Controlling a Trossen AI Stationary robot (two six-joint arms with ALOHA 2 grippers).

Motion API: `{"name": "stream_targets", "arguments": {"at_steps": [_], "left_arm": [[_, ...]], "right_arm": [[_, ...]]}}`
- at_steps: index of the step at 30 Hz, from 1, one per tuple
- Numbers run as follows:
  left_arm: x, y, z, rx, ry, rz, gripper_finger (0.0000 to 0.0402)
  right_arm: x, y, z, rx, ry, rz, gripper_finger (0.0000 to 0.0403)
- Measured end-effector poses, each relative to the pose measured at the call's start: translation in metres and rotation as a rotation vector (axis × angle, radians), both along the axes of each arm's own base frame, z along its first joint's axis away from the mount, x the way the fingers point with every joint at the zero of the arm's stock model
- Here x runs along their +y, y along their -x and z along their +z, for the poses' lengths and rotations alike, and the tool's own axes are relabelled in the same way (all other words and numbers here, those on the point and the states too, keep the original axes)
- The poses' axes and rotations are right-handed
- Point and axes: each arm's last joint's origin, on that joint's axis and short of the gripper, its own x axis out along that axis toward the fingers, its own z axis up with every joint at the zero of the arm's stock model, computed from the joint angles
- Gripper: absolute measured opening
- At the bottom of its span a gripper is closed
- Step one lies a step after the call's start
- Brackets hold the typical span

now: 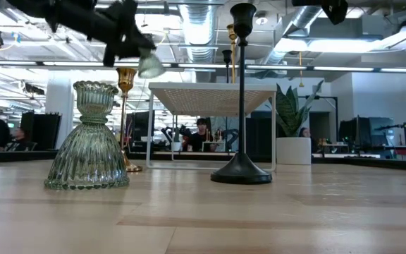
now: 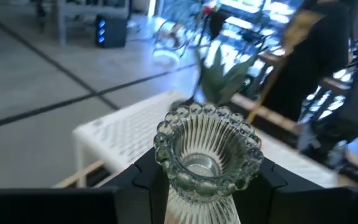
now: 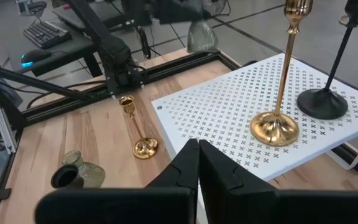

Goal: Pick & Place candle stick holders
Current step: Put the top transparent glass candle holder on the shelf

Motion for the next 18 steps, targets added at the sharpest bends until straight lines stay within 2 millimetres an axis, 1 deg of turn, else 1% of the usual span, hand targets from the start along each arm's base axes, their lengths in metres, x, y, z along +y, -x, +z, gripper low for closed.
{"name": "stream_targets", "arguments": {"at_steps": [5,8,13,16,18], "left_arm": [[-0.015,-0.007,0.017,-0.041,-0.020,-0.096,0.0131],[-0.025,-0.017,0.019,-0.035,-0.009,-0.142,0.0131],[-0.044,-0.044,0.019,0.025,-0.016,-0.194,0.0131],[-0.057,-0.063,0.021,0.079,-0.068,-0.185,0.0131],[-0.065,-0.075,0.027,0.105,-0.112,-0.168,0.0131]], "right_arm": [[0.000,0.000,0.000,0.000,0.000,0.000,0.0000],[0.000,0.000,0.000,0.000,0.000,0.000,0.0000],[0.000,0.000,0.000,0.002,0.000,0.000,0.0000],[0.000,0.000,0.000,0.002,0.000,0.000,0.0000],[0.000,0.000,0.000,0.002,0.000,0.000,0.0000]]}}
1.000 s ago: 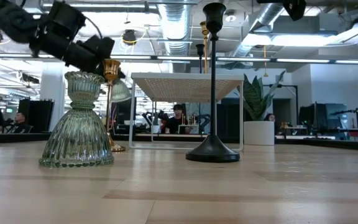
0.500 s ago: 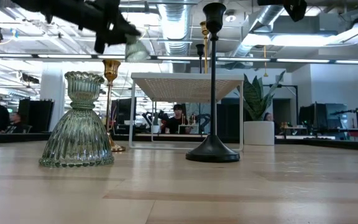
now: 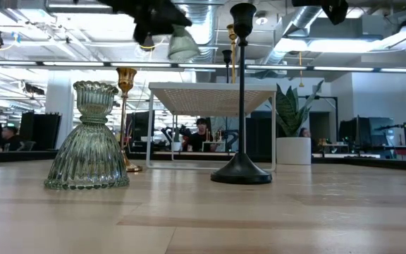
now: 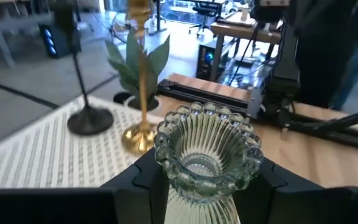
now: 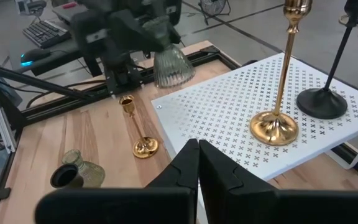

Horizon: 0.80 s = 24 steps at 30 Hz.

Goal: Pick & Place candle stick holders
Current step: Put the top transparent glass candle holder on the shelf

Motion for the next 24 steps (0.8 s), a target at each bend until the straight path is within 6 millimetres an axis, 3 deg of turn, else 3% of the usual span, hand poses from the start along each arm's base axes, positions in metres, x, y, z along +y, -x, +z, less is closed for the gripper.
{"name": "stream_targets", "arguments": {"at_steps": [7,16,24], "left_arm": [[-0.022,-0.038,0.016,0.044,-0.099,-0.002,0.0132],[-0.023,-0.078,0.012,0.086,-0.095,0.002,0.0132],[-0.020,-0.097,0.013,0.091,-0.094,0.015,0.0133]], "right_arm": [[0.000,0.000,0.000,0.001,0.000,0.000,0.0000],[0.000,0.000,0.000,0.001,0.000,0.000,0.0000],[0.000,0.000,0.000,0.001,0.000,0.000,0.0000]]}}
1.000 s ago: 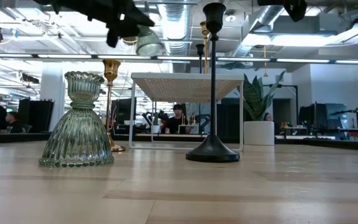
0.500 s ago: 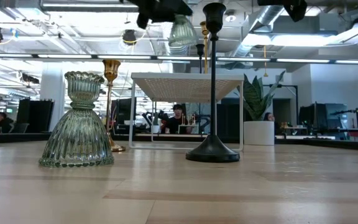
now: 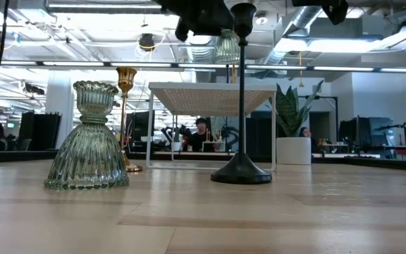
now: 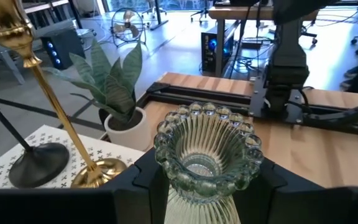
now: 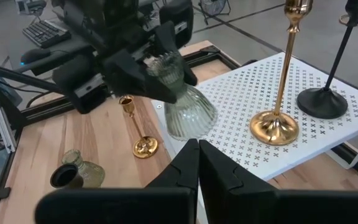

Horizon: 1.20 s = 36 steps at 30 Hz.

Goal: Pick & Place candle stick holders
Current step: Put the top transparent glass candle holder on the shelf

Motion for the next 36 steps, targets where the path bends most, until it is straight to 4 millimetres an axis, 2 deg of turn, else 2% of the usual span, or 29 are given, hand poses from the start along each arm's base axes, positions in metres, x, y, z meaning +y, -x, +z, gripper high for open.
{"name": "stream_targets", "arguments": {"at_steps": [13,23,36], "left_arm": [[0.008,-0.018,-0.015,0.010,0.001,0.024,0.0133],[0.015,-0.020,-0.016,-0.003,0.023,0.036,0.0133],[0.015,-0.034,-0.031,0.000,0.039,0.015,0.0133]], "right_arm": [[0.000,0.000,0.000,0.000,0.000,0.000,0.0000],[0.000,0.000,0.000,0.001,0.000,0.000,0.0000],[0.000,0.000,0.000,0.001,0.000,0.000,0.0000]]}}
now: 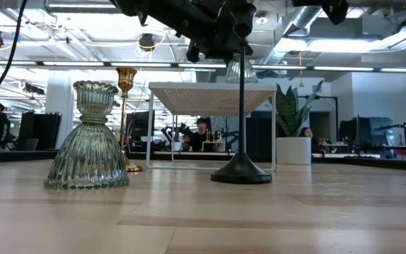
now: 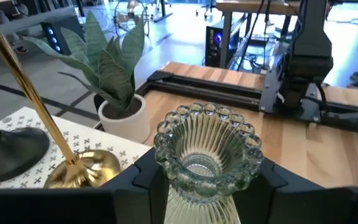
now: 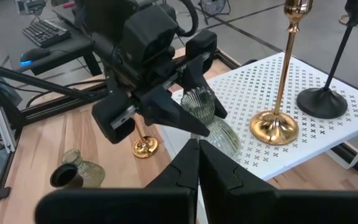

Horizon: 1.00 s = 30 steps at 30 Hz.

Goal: Pick & Place candle stick holders
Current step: Put the top transparent glass candle holder on the shelf

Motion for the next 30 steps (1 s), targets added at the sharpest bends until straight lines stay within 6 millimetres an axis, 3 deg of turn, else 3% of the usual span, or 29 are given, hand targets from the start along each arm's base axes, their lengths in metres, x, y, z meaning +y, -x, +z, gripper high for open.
{"name": "stream_targets", "arguments": {"at_steps": [30], "left_arm": [[0.011,-0.003,-0.005,0.016,-0.003,0.008,0.0147]], "right_arm": [[0.000,0.000,0.000,0.000,0.000,0.000,0.0000]]}}
